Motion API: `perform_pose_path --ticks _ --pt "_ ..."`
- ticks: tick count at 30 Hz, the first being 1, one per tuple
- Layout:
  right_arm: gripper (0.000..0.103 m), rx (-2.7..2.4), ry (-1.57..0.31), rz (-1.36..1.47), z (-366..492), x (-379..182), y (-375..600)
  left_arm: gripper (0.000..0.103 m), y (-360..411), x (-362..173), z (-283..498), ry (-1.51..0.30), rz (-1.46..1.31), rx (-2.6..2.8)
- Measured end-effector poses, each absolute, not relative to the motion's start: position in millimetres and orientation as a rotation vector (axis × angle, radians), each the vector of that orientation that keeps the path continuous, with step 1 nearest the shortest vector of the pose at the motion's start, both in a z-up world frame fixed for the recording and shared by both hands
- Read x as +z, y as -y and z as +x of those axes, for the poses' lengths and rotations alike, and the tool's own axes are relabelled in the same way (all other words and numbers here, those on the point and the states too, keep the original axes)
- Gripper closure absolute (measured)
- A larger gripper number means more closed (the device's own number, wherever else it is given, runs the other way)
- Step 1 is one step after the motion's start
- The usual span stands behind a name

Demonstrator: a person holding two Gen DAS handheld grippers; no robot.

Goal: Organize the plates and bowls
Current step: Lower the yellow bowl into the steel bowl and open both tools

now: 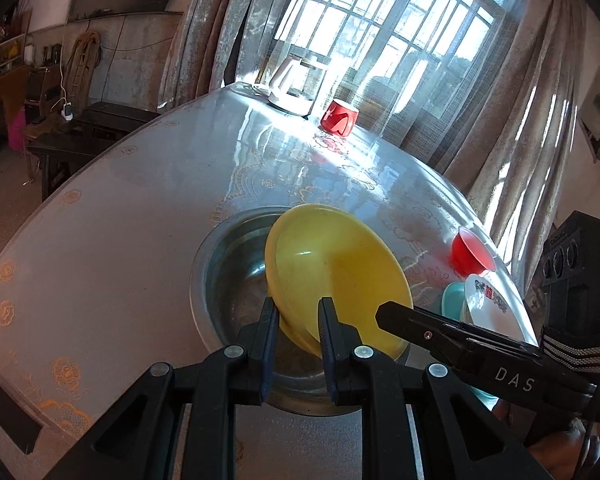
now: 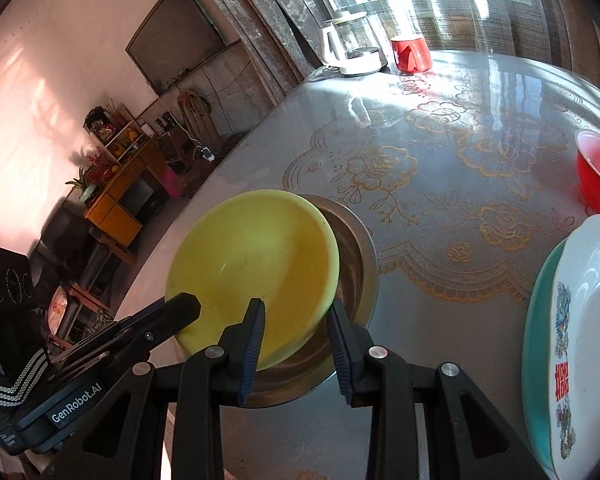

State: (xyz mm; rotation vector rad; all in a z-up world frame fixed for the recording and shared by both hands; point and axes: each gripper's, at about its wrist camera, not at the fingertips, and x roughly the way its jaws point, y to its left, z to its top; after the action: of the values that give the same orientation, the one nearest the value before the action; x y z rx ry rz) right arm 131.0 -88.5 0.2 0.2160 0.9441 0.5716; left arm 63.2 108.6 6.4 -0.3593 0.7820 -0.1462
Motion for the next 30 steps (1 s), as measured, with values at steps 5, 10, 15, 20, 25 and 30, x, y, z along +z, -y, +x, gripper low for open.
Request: perform_pose_path --ticks 5,10,15,20,25,30 --pt "0.07 0.584 -0.982 0.187 135 -9 76 0.084 -118 -4 67 -0.811 -0.366 -0.111" --pt "0.07 0.574 -0.988 0.156 134 -13 71 0.084 -116 -14 72 -0.835 -0.353 -0.099" --pt "0.07 0.552 -0.977 0.098 133 -14 65 0.084 -112 -15 73 -0.819 -0.309 -0.091" --pt "0.07 0.545 -0.977 0.1 132 -14 67 0.083 -114 -15 77 -0.814 -0.293 -0.096" --pt "0.07 0.536 -0.969 0.096 128 -13 66 0.083 -112 -15 77 -0.81 -0.265 -0.09" --pt "0.07 0.534 -0.974 0.126 128 -11 67 0.081 -112 -16 78 -0.818 -0.292 -0.105"
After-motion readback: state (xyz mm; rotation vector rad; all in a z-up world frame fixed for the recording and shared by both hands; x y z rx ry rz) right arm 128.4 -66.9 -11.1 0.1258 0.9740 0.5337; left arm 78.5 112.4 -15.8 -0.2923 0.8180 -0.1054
